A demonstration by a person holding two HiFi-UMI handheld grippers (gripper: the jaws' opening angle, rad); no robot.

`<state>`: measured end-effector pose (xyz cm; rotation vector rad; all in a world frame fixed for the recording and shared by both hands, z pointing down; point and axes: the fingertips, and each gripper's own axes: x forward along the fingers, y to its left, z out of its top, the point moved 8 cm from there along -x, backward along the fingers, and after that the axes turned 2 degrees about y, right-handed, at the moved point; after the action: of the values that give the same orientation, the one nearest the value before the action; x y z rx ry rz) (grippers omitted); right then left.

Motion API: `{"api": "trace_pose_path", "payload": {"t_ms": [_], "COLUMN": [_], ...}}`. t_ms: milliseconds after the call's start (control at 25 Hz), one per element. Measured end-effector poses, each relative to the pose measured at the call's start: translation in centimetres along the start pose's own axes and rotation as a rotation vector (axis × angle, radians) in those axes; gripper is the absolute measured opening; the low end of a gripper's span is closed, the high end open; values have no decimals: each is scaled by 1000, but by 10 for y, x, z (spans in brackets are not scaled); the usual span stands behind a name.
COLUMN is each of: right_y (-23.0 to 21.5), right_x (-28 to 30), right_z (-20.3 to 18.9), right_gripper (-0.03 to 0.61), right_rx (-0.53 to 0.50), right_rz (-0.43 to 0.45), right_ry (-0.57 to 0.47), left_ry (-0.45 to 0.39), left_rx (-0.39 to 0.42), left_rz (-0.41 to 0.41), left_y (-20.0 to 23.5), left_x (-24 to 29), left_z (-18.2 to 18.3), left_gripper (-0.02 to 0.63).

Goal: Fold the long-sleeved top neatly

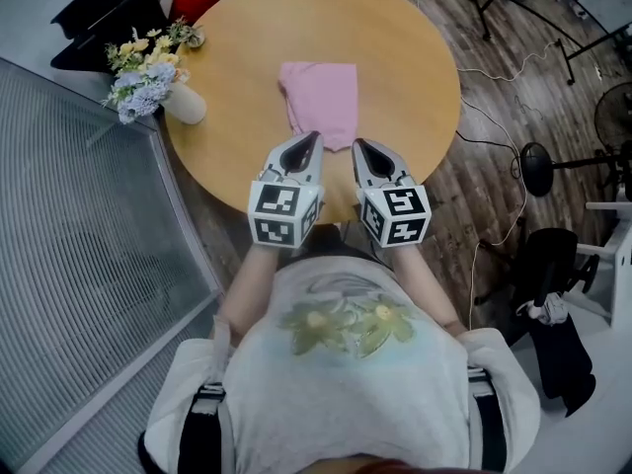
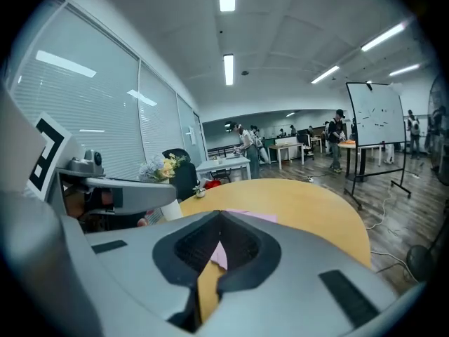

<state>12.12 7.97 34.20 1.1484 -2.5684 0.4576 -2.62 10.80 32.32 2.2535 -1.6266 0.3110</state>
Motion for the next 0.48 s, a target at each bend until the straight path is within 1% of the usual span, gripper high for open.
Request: {"api": "trace_pose_path", "payload": {"t_ms": [120, 200, 280, 400, 480], "right_y": [14, 23, 32, 41, 47], "right_x": [-19, -27, -33, -43, -50], "right_z": [6, 10, 12, 12, 12], "right_gripper": [18, 18, 18, 18, 18], "right_rx": [-27, -49, -64, -95, -109], "right_rz": [7, 9, 7, 2, -4], "right_ry": [-21, -35, -44, -49, -54], "left_ry": [8, 15, 9, -12, -2], "left_rx": [-7, 16, 37, 34, 44], "left_rz": [15, 24, 18, -2, 19], "left_y": [-7, -9, -13, -22, -27], "left_x": [-16, -23, -30, -41, -47], "left_z": [-3, -6, -7, -6, -6], "left_gripper": [3, 3, 3, 3, 3]}}
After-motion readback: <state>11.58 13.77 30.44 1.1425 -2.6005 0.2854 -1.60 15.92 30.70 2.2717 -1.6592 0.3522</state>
